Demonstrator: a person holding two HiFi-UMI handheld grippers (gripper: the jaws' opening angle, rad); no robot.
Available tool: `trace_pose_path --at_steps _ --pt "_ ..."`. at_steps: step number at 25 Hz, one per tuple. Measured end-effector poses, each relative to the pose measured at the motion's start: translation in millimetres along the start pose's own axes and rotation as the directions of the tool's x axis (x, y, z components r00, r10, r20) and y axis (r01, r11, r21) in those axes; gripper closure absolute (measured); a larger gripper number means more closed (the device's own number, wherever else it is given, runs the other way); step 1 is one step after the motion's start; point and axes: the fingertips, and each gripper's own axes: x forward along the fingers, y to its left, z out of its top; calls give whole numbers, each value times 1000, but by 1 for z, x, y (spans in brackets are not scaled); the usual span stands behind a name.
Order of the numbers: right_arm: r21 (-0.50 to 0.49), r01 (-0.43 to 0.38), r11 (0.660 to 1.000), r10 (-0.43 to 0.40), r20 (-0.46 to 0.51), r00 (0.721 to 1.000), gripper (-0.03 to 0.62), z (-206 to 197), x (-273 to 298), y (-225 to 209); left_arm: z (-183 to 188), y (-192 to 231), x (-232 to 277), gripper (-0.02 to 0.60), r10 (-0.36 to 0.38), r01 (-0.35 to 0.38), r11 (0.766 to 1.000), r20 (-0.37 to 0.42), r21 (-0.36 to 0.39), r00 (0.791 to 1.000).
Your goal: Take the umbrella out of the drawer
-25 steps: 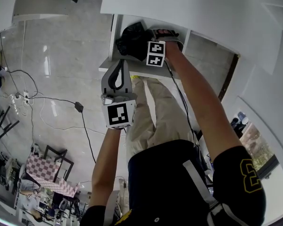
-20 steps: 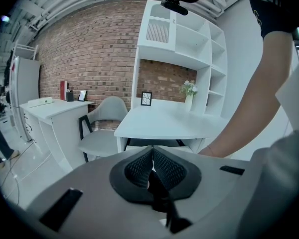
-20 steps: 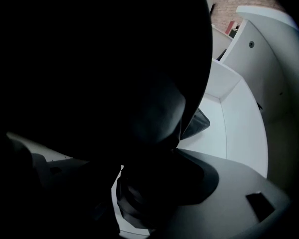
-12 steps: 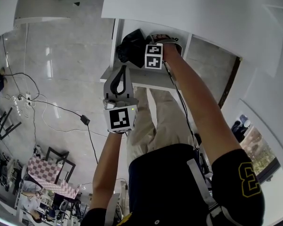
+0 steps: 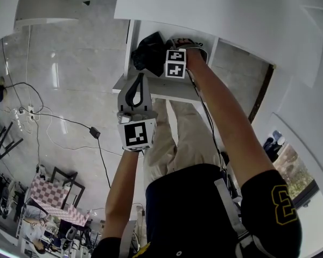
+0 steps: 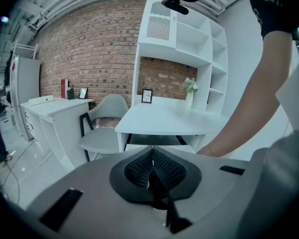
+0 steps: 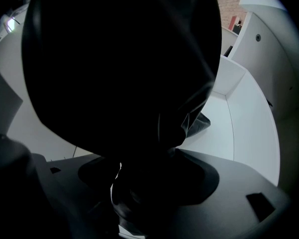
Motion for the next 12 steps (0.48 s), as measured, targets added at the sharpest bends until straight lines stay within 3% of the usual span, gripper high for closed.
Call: trace_pose_path --at_steps 6,12 --pt "3 -1 1000 1 24 1000 296 -2 -2 5 5 -3 2 563 34 -33 997 8 -71 999" --pt "-1 -1 1000 1 27 1000 310 -1 -2 8 -3 -10 0 563 -4 4 1000 -3 -2 1000"
